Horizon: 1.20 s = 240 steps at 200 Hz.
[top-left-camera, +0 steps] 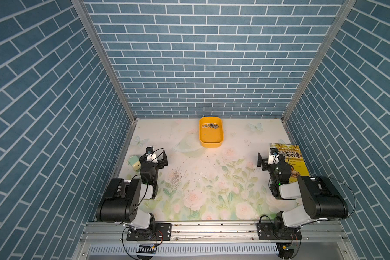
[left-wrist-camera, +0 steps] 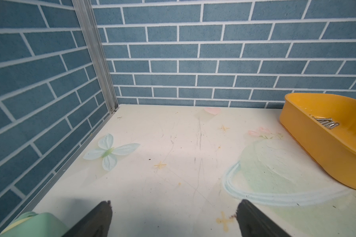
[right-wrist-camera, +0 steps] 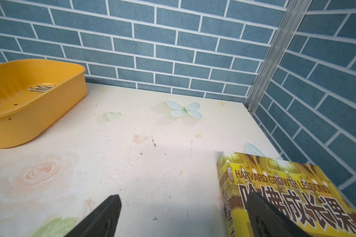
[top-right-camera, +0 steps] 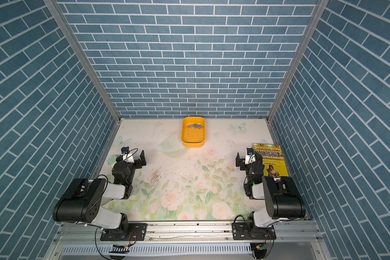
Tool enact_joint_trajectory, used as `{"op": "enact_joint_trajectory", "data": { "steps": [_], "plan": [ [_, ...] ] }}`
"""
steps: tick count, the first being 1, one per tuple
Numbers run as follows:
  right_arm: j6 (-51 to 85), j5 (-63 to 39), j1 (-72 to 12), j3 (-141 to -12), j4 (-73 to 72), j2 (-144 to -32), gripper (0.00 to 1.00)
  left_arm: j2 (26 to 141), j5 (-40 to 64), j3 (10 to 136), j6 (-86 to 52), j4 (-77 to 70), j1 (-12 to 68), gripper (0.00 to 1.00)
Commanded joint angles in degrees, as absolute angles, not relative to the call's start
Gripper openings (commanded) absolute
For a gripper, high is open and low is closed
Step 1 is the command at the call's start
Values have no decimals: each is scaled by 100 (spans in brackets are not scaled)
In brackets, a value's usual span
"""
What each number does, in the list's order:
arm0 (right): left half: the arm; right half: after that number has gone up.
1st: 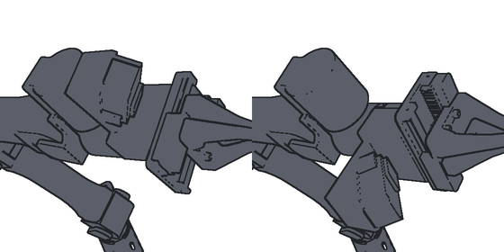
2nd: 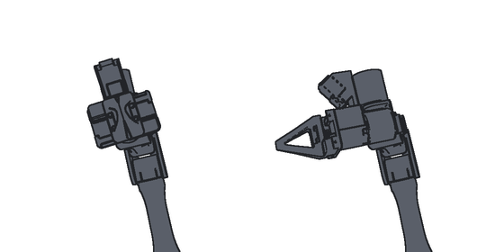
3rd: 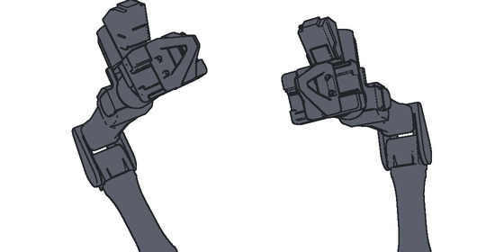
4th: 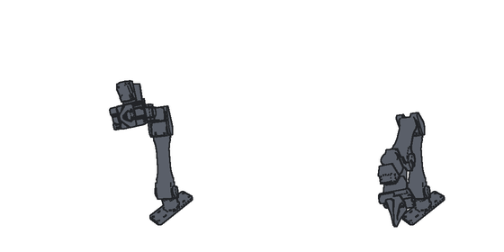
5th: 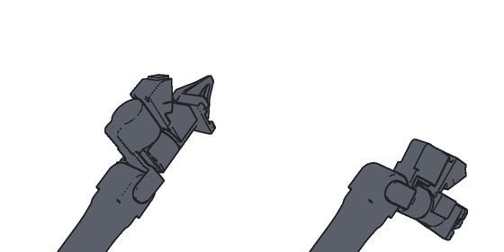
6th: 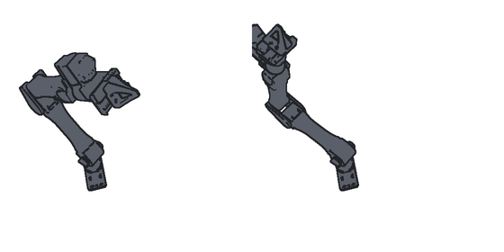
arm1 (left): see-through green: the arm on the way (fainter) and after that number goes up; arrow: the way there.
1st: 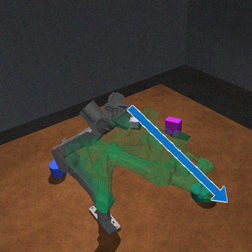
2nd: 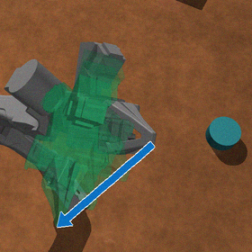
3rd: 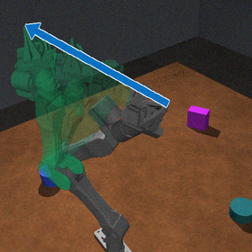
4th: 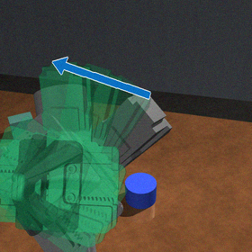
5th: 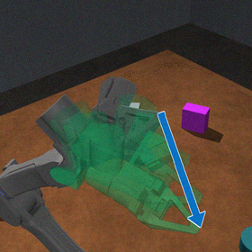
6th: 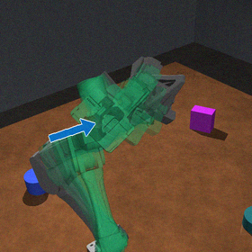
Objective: Take out the screws from the storage box
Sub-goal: Move the storage box to the center of the board.
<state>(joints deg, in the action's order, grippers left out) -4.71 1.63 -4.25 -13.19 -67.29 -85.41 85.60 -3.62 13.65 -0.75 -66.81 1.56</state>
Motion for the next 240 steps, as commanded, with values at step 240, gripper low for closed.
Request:
{"op": "enact_joint_trajectory", "data": {
  "steps": [240],
  "plan": [
    [-619,-906,-3500,-7943,1622,-7381,99,5137,-658,4343,-2169,-764,3447,100]
  ]
}}
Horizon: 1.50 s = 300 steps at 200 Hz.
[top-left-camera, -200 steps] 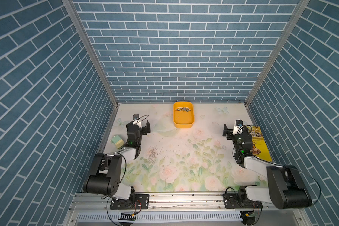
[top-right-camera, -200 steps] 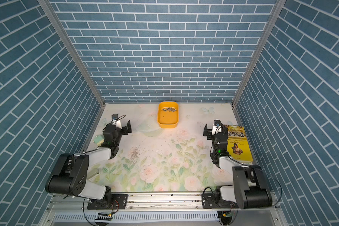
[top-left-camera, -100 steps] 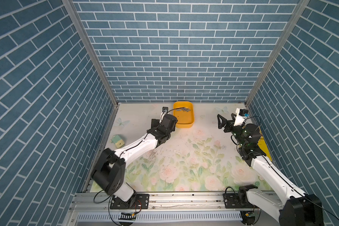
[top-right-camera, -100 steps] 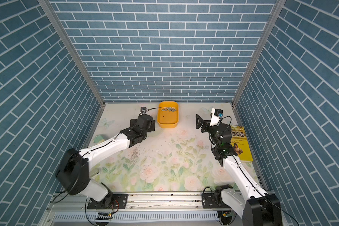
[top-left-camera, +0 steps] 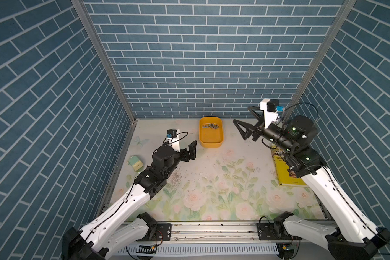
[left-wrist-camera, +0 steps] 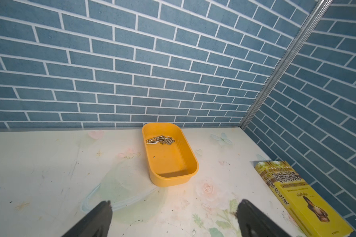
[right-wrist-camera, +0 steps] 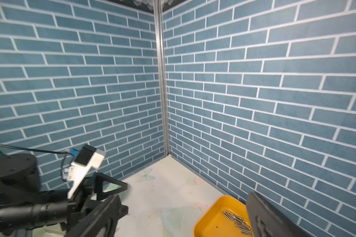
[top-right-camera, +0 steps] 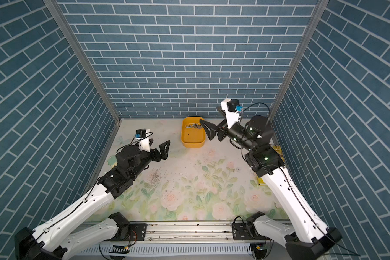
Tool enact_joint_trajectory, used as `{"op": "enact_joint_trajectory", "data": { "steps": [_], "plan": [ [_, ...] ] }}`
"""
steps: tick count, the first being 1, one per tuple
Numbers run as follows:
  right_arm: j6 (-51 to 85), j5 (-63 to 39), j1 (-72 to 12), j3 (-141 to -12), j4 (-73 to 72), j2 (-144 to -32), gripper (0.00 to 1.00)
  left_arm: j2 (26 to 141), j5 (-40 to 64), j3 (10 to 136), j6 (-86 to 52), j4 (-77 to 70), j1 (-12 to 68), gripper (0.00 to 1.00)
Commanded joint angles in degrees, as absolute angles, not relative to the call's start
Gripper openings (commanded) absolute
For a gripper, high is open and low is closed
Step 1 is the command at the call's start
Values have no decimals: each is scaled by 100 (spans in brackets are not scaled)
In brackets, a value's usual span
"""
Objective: Take out the screws from the storage box
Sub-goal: Move the storage box to the center of the board.
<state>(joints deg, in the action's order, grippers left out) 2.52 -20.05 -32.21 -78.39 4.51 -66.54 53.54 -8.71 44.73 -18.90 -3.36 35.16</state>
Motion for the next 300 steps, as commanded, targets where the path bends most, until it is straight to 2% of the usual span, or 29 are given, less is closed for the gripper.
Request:
{"op": "enact_joint_trajectory", "data": {
  "steps": [1,33,49,61,97,126,153,194,216,245,276,300],
  "plan": [
    [-648,-884,-3508,-7957,1615,-7417,99,5126,-650,4338,-2179,-764,3442,100],
    [-1892,-112,-3773,-8526,1638,-8741,96,5007,-414,4232,-2485,-905,3369,100],
    [-2814,-677,-3795,-8757,1913,-9272,96,5009,-487,4221,-2602,-853,3312,100],
    [-3219,-554,-3840,-8848,1856,-9627,97,4988,-402,4090,-2832,-967,3105,100],
    [-3716,-79,-3872,-9998,2414,-11019,94,5402,1817,3740,-3867,-1747,1869,100],
    [-3955,169,-3885,-11370,3222,-12251,88,5808,2277,3878,-4090,-1815,1831,100],
    [-4289,359,-3872,-12112,3421,-13094,88,6072,3062,3780,-4767,-2321,1692,100],
    [-4675,210,-3852,-12586,3577,-13616,83,6275,4051,3325,-5961,-3386,1050,100],
    [-4824,135,-3842,-12642,3624,-13757,80,6698,4605,2947,-7010,-4611,784,100],
    [-4834,112,-3771,-12709,3716,-13858,78,6840,4397,3109,-6459,-3846,771,100],
    [-4733,129,-3718,-12726,3827,-13897,74,6210,3702,3581,-5557,-2181,773,100],
    [-4481,16,-3666,-12797,3705,-13760,74,5690,3377,3608,-5435,-1805,773,100]
  ]
}}
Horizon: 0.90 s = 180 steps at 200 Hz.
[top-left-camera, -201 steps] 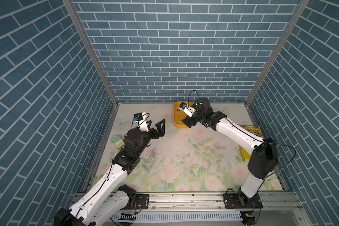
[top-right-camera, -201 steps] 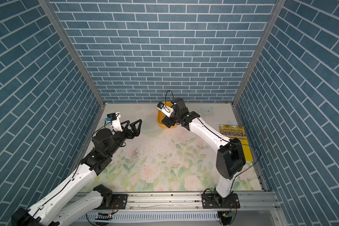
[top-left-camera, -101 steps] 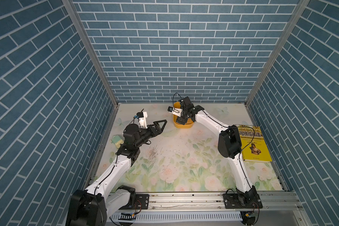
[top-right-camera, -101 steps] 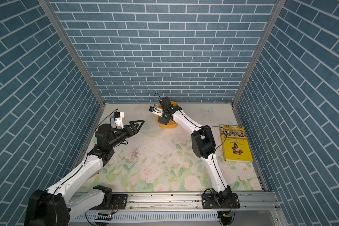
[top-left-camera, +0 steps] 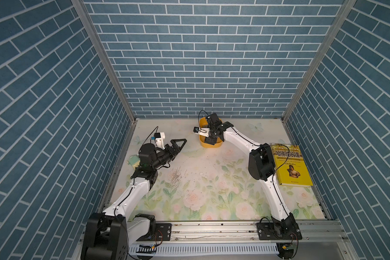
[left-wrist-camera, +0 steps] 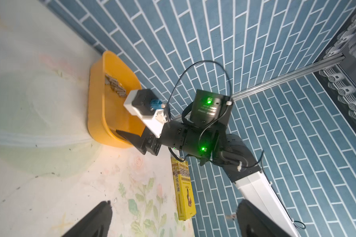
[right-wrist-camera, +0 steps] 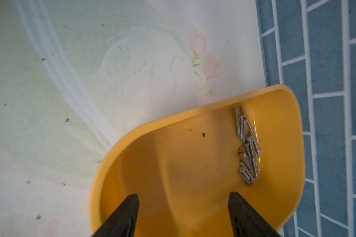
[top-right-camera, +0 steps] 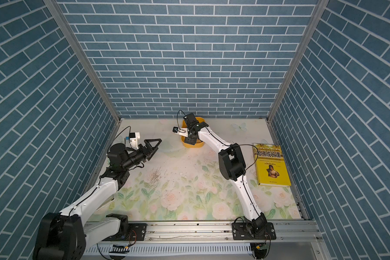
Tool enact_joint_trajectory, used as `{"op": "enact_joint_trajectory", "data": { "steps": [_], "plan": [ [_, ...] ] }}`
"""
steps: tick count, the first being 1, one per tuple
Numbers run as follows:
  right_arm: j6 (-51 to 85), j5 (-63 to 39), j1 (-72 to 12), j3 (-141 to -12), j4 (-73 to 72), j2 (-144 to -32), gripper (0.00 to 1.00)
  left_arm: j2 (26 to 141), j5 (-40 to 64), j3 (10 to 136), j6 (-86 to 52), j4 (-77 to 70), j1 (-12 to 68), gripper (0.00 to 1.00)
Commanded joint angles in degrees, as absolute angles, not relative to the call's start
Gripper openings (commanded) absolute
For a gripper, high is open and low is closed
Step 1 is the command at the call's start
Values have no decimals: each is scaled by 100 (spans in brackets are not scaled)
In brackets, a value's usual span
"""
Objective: Take out the screws from the storage box
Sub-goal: Move the storage box to the center of the board.
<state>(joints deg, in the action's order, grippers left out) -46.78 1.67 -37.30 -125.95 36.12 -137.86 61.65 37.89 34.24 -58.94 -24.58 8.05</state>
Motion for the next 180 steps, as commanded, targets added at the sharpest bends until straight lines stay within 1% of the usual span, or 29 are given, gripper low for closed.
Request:
{"op": "enact_joint_trajectory", "data": {
  "steps": [1,22,44,63,93,139,163,180],
  "plan": [
    [-4473,12,-3665,-12797,3698,-13744,74,5680,3363,3610,-5424,-1790,773,100],
    [-4404,-180,-3656,-12797,3630,-13531,75,5626,3146,3834,-5111,-1250,773,100],
    [-4386,-396,-3665,-12681,3649,-13281,75,5778,3163,3990,-4960,-945,773,100],
    [-4504,-932,-3665,-12259,3630,-12994,75,5877,3152,4027,-4943,-838,780,100],
    [-4677,-1303,-3665,-11594,3469,-12637,75,5863,2911,4132,-4817,-510,776,100],
    [-4711,-1130,-3664,-11581,3642,-12842,75,5770,2786,4128,-4787,-405,782,100],
    [-4668,-957,-3667,-11864,3787,-13146,75,5505,2768,3709,-5104,-1053,782,100],
    [-4658,-849,-3659,-12139,3953,-13371,75,5273,2534,3448,-5279,-1361,782,100]
  ]
}}
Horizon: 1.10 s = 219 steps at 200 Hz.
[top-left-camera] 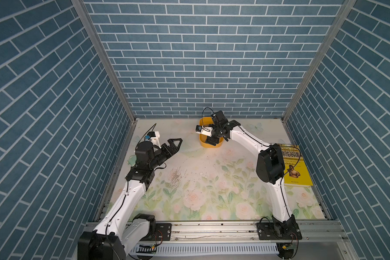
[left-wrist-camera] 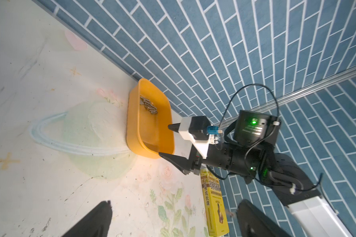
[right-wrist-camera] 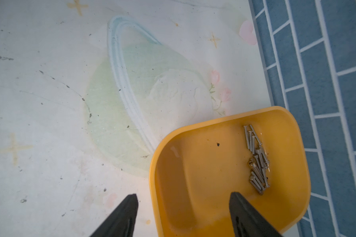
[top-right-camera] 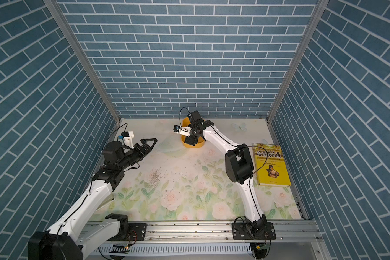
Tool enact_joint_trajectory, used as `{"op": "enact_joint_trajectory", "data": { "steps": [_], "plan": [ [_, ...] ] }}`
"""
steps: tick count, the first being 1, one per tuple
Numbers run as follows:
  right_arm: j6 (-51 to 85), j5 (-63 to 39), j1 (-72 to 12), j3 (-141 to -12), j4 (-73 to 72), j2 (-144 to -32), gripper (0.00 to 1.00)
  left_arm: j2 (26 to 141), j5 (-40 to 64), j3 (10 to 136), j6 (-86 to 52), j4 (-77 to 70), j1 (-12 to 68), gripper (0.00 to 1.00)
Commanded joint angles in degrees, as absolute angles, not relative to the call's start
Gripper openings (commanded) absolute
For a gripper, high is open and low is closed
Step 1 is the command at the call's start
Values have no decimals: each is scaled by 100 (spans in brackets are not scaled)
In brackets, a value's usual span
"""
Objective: Take out the screws from the storage box
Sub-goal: Move the storage box to the center of the board.
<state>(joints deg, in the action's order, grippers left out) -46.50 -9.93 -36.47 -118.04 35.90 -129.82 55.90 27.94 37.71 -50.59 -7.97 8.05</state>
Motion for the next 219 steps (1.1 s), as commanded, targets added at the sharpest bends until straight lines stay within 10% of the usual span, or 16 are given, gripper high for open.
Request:
{"op": "enact_joint_trajectory", "data": {
  "steps": [1,180,193,204,219],
  "plan": [
    [-4658,-842,-3662,-12152,3967,-13383,75,5260,2524,3434,-5281,-1366,782,100],
    [-4817,-299,-3615,-12475,4350,-14070,39,4842,1818,3247,-5366,-1164,782,100],
    [-4823,-319,-3615,-12472,4378,-14059,30,4831,1793,3268,-5350,-1128,783,100],
    [-4850,-347,-3620,-12479,4418,-14037,0,4828,1753,3291,-5308,-1043,782,100],
    [-4860,-396,-3621,-12453,4446,-13955,0,4887,1598,3471,-5162,-683,782,100]
  ]
}}
